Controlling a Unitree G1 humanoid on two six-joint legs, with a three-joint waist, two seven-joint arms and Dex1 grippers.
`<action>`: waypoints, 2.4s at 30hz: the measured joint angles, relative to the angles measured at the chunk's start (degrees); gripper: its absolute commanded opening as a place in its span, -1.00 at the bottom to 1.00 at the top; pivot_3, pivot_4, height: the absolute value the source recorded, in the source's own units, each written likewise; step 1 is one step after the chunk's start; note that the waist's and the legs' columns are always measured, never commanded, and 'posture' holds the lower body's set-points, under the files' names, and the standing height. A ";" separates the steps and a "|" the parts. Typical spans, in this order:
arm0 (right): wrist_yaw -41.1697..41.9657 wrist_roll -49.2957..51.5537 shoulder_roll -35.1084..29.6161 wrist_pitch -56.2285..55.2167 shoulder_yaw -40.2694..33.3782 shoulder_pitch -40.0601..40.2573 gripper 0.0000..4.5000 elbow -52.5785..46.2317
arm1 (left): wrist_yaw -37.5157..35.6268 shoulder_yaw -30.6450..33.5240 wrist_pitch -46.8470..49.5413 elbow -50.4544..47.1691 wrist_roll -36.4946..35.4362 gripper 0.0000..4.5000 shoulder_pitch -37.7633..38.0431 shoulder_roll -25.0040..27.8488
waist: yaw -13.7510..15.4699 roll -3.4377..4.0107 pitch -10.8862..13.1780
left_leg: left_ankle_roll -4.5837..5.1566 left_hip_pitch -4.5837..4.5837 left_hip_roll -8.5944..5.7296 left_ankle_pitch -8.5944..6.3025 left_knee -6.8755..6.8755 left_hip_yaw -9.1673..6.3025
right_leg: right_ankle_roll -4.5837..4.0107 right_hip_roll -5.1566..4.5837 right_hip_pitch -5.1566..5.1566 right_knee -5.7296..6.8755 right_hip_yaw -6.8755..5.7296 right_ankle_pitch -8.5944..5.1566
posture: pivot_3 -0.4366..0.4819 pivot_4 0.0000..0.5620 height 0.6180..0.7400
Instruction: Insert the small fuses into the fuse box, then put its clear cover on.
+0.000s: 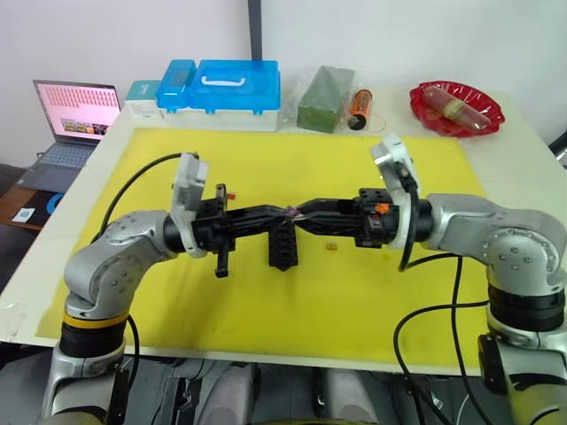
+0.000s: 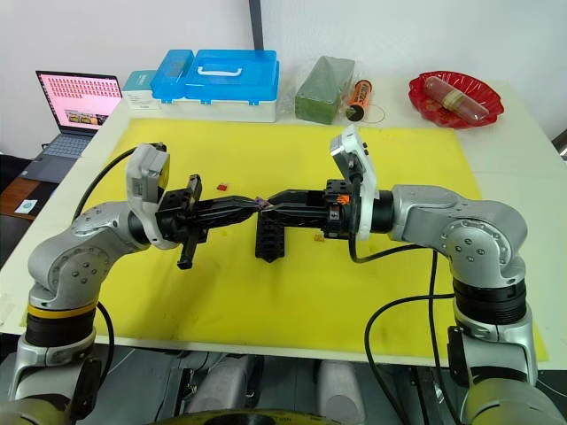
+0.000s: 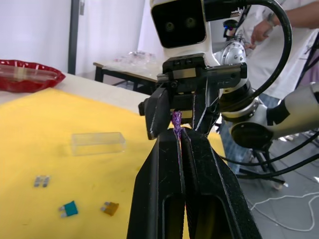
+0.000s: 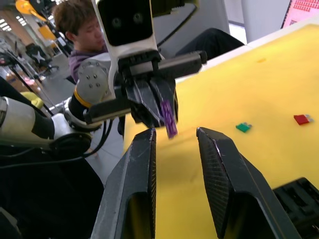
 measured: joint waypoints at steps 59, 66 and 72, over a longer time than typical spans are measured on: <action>-0.57 1.68 -2.24 -0.59 -0.02 -0.24 -0.55 0.71 | 0.00 -1.37 -2.70 0.60 -0.36 -1.00 1.35 0.96 | 0.06 -0.01 0.01 | 0.02 -0.01 0.01 -0.01 -0.07 -0.01 | 0.01 0.00 0.00 -0.10 -0.01 -0.01 | -0.05 -0.47 1.00; -0.94 1.83 -2.29 -0.57 -0.15 -0.21 -0.55 0.88 | 0.86 -1.36 -2.62 0.60 -0.93 -1.00 1.34 0.83 | 0.06 -0.01 0.02 | 0.02 -0.02 0.02 -0.01 -0.09 -0.01 | 0.01 0.00 0.00 -0.12 -0.01 -0.01 | -0.05 -0.47 1.00; -1.04 1.87 -2.29 -0.56 -0.15 0.55 -0.55 0.87 | 1.15 -1.36 -2.62 0.60 -1.45 -1.00 1.33 0.83 | 0.06 -0.01 0.02 | 0.03 -0.03 0.01 -0.02 -0.09 -0.01 | 0.01 0.00 0.00 -0.14 -0.01 -0.01 | -0.05 -0.47 1.00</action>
